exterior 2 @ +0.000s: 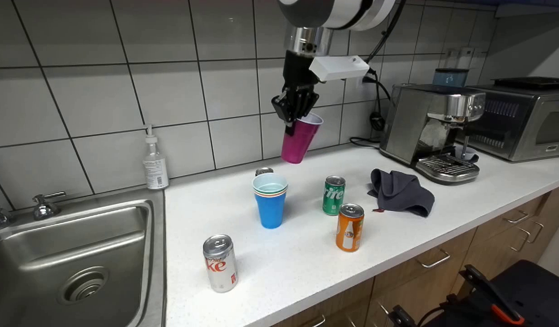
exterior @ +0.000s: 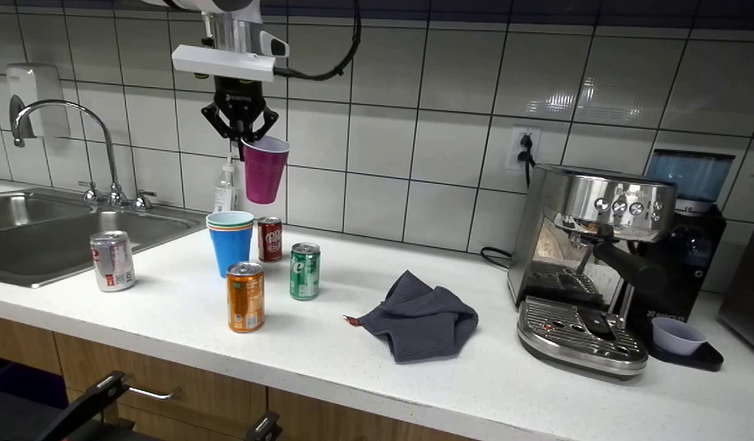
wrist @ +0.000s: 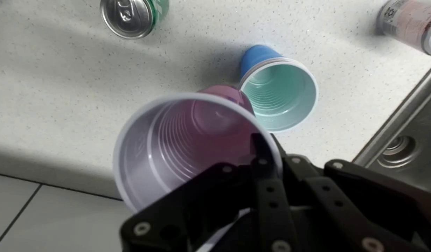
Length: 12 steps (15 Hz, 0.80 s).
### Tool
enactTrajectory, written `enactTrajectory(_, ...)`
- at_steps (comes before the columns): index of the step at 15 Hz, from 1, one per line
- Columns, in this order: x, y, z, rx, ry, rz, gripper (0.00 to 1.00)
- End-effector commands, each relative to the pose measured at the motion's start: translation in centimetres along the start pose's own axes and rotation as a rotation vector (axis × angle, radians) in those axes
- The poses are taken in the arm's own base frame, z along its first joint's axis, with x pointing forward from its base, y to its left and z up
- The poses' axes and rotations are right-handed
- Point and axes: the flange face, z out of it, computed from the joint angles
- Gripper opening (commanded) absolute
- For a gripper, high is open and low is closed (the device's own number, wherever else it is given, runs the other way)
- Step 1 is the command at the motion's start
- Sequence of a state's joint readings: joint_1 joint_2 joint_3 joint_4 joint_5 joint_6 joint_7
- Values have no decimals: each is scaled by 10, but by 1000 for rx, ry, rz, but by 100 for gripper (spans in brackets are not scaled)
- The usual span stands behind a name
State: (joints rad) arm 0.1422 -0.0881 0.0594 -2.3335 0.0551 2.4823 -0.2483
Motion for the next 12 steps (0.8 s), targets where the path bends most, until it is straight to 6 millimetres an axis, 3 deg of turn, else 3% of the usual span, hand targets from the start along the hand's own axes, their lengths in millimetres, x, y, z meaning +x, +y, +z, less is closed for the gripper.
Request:
enactTrajectory(1,17,-5,-3,48,-19,-92,1)
enactTrajectory(12,31,-30,7,136,-35,-376,1)
